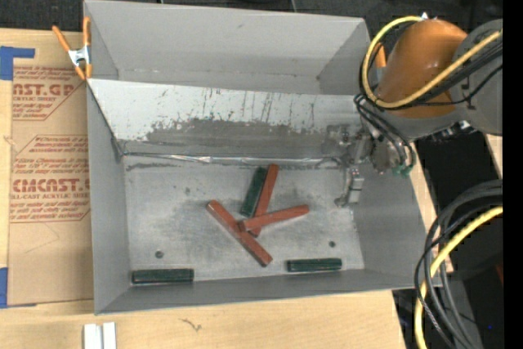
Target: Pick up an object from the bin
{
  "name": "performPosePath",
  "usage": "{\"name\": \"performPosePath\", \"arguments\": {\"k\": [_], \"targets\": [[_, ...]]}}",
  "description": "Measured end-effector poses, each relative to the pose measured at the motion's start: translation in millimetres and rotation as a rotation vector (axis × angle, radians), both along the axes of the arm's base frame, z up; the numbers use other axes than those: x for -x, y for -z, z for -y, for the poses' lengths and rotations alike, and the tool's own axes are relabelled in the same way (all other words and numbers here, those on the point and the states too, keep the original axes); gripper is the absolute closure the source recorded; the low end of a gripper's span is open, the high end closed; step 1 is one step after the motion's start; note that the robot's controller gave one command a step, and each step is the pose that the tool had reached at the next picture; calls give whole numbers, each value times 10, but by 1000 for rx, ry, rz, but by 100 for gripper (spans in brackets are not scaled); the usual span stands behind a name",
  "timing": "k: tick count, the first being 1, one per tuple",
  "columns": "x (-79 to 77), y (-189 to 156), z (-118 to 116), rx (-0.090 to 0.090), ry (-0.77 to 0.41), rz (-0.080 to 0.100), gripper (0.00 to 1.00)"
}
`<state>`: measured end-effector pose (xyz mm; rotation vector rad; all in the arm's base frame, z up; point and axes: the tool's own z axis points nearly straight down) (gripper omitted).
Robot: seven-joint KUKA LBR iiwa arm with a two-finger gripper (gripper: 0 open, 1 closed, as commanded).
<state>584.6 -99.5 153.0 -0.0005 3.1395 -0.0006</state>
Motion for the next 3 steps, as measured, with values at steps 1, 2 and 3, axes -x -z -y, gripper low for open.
{"name": "performPosePath", "arguments": {"k": [1,2,3], "targets": [[349,733,-834,0,-35,2,0],[440,652,-925,-2,-38,-4,0],[799,546,-1004,0,-217,-2,0]]}}
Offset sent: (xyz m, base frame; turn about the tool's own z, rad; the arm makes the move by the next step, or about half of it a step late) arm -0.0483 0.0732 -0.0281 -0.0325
